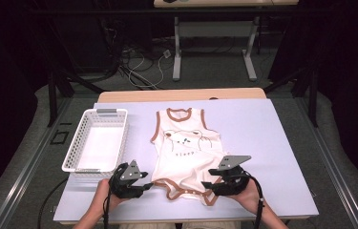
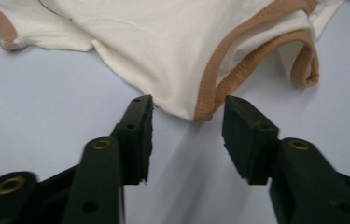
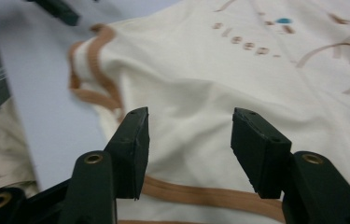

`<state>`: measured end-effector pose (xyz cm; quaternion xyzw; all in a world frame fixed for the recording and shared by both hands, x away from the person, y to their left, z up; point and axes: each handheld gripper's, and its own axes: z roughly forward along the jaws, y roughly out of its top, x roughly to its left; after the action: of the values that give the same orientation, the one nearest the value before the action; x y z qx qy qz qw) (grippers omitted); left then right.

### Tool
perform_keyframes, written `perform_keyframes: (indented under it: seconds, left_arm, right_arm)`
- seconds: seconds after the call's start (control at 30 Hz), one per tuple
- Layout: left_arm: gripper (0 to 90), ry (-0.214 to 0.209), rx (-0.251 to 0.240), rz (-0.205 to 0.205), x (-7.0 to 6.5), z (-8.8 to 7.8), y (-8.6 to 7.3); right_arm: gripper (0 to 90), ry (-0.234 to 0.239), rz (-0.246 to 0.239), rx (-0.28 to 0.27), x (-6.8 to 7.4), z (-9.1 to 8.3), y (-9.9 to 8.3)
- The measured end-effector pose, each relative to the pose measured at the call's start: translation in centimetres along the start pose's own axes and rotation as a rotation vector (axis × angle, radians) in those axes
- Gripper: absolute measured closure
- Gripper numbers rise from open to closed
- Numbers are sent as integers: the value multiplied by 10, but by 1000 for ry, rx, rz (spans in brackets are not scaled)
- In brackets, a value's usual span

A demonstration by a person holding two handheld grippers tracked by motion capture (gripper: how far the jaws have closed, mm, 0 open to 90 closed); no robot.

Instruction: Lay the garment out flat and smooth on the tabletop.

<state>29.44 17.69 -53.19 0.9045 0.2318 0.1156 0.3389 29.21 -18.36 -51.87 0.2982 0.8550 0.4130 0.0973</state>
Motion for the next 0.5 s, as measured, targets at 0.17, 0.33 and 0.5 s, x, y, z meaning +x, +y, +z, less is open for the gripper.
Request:
perform_keyframes:
  seconds: [0.17, 0.33, 0.5]
  left_arm:
    - [438, 40, -23, -86, 5, -7, 4]
    - [471, 136, 19, -226, 8, 1, 9]
    - [488, 150, 47, -273, 12, 15, 4]
  right_arm:
    - [481, -176, 85, -8, -29, -9, -9]
    - [518, -294, 147, 29, -53, -10, -20]
    - [583, -309, 190, 78, -64, -3, -27]
